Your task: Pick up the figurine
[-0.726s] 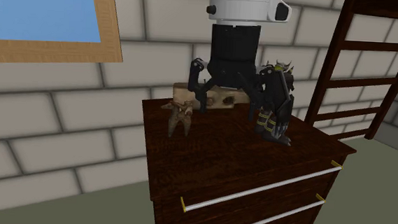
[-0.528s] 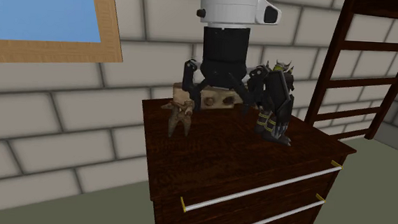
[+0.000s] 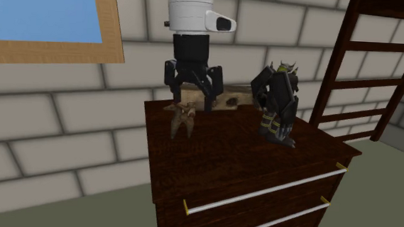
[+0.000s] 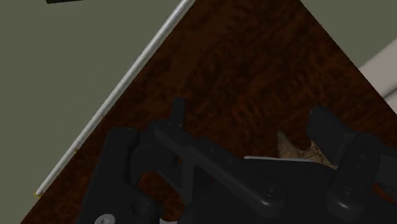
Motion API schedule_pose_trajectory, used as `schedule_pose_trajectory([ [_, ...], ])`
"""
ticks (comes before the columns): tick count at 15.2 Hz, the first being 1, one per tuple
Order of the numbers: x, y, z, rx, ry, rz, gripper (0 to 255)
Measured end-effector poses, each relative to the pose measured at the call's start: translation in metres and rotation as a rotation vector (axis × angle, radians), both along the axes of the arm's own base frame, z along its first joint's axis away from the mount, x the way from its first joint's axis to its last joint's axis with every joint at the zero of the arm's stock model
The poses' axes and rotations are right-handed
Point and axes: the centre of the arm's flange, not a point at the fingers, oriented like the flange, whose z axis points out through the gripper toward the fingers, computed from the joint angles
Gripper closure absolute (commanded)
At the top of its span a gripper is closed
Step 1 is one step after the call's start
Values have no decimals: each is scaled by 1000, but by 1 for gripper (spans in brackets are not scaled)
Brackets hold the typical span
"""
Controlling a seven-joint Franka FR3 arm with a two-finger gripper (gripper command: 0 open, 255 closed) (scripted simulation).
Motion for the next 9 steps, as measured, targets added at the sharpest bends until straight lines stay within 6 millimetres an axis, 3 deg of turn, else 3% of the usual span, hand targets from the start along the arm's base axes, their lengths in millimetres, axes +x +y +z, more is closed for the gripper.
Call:
schedule_pose_trajectory([
  [9, 92, 83, -26, -16, 50, -327, 0],
])
